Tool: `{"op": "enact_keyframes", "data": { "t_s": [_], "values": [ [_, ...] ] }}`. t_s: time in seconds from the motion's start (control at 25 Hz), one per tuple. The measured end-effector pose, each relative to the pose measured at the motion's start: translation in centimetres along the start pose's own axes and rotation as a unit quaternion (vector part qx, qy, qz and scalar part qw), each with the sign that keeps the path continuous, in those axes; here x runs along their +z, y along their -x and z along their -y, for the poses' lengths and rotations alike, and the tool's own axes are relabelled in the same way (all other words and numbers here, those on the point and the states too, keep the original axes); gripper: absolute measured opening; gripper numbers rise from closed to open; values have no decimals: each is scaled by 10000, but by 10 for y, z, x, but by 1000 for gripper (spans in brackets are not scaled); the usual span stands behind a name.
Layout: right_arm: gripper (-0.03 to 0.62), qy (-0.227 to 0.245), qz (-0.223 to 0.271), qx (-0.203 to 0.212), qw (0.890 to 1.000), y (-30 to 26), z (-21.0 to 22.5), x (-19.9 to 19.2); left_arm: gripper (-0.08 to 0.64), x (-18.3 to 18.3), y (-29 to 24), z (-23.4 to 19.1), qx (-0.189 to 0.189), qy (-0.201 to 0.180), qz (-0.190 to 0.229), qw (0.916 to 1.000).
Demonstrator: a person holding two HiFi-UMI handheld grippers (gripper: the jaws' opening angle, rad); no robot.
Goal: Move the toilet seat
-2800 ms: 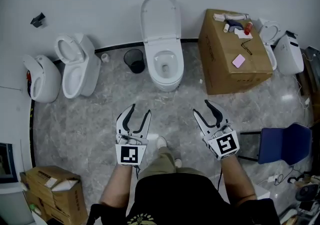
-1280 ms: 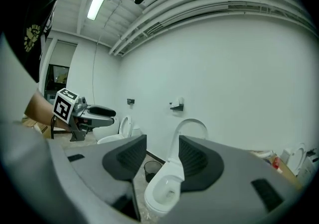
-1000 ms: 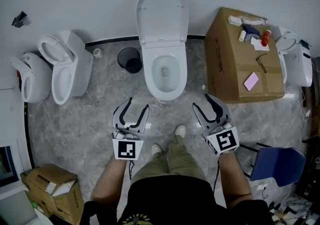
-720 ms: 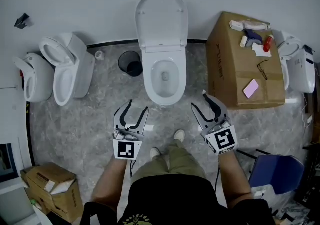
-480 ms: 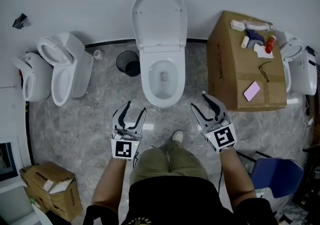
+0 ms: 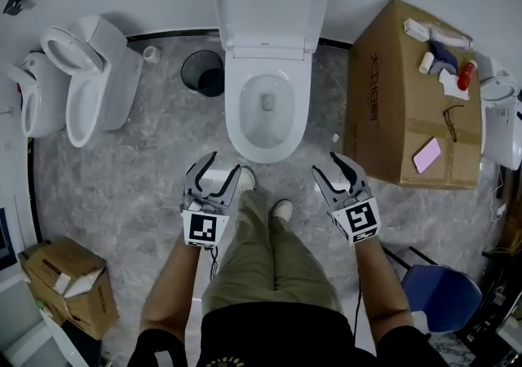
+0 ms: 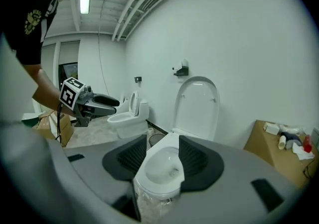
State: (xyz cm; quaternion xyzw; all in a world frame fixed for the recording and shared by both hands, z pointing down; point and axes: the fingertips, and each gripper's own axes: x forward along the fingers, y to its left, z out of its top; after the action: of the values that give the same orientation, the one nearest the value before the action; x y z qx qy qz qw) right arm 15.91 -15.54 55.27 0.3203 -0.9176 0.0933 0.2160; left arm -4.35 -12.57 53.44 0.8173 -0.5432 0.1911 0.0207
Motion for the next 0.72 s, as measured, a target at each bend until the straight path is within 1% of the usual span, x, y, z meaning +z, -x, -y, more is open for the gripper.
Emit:
{"op": "enact_keyframes", "data": {
  "t_s": [0.2, 0.4, 0.72],
  "values": [
    [195, -76, -219, 203, 9995, -46, -9, -40, 230, -54, -22, 1, -64, 94, -195, 9997],
    [195, -103, -504, 343, 9981, -77, -7, -83, 230, -106, -44, 7, -227, 129, -648, 9976],
    [195, 50, -1157, 437, 9923, -132, -7, -158, 230, -192, -70, 3, -372, 267, -1169, 9921]
  ]
}}
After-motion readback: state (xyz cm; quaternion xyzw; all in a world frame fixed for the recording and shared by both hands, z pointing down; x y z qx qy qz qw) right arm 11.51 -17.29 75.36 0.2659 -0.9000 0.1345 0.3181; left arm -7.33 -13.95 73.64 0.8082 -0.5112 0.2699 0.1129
